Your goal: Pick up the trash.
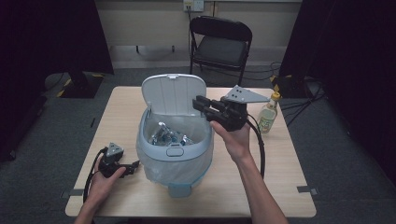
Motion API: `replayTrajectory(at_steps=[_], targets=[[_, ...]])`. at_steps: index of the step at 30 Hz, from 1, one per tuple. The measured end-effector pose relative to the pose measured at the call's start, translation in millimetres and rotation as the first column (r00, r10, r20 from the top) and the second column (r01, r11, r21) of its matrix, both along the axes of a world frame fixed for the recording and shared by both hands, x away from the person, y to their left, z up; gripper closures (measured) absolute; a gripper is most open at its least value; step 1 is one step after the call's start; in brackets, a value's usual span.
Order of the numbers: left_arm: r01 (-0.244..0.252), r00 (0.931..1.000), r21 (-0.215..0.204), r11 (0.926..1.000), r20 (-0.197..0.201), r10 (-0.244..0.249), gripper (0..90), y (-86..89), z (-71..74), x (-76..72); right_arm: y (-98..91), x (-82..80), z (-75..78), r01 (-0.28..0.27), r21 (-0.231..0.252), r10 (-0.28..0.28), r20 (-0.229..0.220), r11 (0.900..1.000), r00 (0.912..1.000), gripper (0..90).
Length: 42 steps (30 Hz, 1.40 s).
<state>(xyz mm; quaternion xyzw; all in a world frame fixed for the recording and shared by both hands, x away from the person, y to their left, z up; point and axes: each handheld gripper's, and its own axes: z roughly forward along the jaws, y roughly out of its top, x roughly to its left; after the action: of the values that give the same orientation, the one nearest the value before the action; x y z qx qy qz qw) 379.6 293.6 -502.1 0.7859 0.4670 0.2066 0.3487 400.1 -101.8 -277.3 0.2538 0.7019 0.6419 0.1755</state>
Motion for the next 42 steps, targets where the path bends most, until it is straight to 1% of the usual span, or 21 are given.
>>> replayTrajectory(at_steps=[7,11,14,19,24,26,28,31,33,35,37,38,39,40,42], targets=[[-0.001,1.0000,0.000,1.0000,0.000,0.001,16.8,0.0,0.0,0.0,-4.8,2.0,-1.7,-0.004,0.000,0.004,-0.014,1.0000,0.9999,70.9],[-0.001,1.0000,0.001,1.0000,0.000,0.001,16.8,0.0,0.0,0.0,-11.3,2.1,-1.2,0.004,0.006,-0.004,-0.016,1.0000,0.9999,66.9],[0.000,1.0000,0.000,1.0000,0.000,0.000,16.8,0.0,0.0,0.0,-18.5,2.2,-2.2,0.028,0.008,-0.027,-0.022,0.9996,0.9994,63.4],[0.000,1.0000,0.000,1.0000,0.000,0.000,16.8,0.0,0.0,0.0,-30.2,2.7,-9.3,0.061,0.022,-0.060,-0.036,0.9979,0.9975,59.5],[0.000,1.0000,0.000,1.0000,0.000,0.000,16.8,0.0,0.0,0.0,-41.7,3.8,-11.2,0.088,0.020,-0.087,-0.039,0.9960,0.9954,56.3],[-0.003,1.0000,-0.003,1.0000,0.001,0.003,16.8,-0.3,-0.2,-0.1,-47.7,3.9,-12.5,0.103,0.020,-0.103,-0.035,0.9944,0.9941,53.4],[-0.001,1.0000,0.001,1.0000,0.001,0.001,16.8,0.0,0.0,0.0,-53.8,2.8,-15.3,0.132,0.021,-0.132,-0.030,0.9910,0.9908,51.0],[-0.001,1.0000,0.000,1.0000,0.000,0.001,16.8,0.0,0.0,0.0,-62.7,3.7,-20.2,0.161,0.024,-0.160,-0.038,0.9867,0.9864,49.7],[0.000,1.0000,0.001,1.0000,0.000,0.000,16.8,0.1,0.1,0.0,-68.4,4.9,-23.9,0.185,0.015,-0.184,-0.050,0.9826,0.9816,48.7],[0.000,1.0000,0.001,1.0000,0.000,0.000,16.8,0.1,0.1,0.0,-73.3,6.7,-28.5,0.212,-0.005,-0.212,-0.056,0.9772,0.9756,47.5],[0.001,1.0000,0.000,1.0000,0.000,-0.001,16.8,0.2,0.0,0.1,-78.9,10.3,-35.4,0.233,-0.019,-0.234,-0.080,0.9722,0.9689,46.2],[0.001,1.0000,0.000,1.0000,0.000,-0.001,16.8,0.2,0.0,0.1,-80.8,11.4,-38.0,0.238,-0.026,-0.240,-0.086,0.9709,0.9670,45.8],[0.001,1.0000,0.001,1.0000,0.000,-0.001,16.8,0.2,0.0,0.0,-83.0,12.5,-41.8,0.251,-0.032,-0.253,-0.094,0.9674,0.9628,45.3],[0.001,1.0000,0.000,1.0000,0.000,-0.001,16.8,0.1,0.0,0.0,-86.8,13.7,-47.8,0.258,-0.039,-0.261,-0.114,0.9654,0.9587,44.9],[0.000,1.0000,0.001,1.0000,0.000,0.000,16.8,0.1,0.1,0.0,-91.9,12.6,-55.6,0.269,-0.045,-0.272,-0.126,0.9622,0.9539,44.8]])
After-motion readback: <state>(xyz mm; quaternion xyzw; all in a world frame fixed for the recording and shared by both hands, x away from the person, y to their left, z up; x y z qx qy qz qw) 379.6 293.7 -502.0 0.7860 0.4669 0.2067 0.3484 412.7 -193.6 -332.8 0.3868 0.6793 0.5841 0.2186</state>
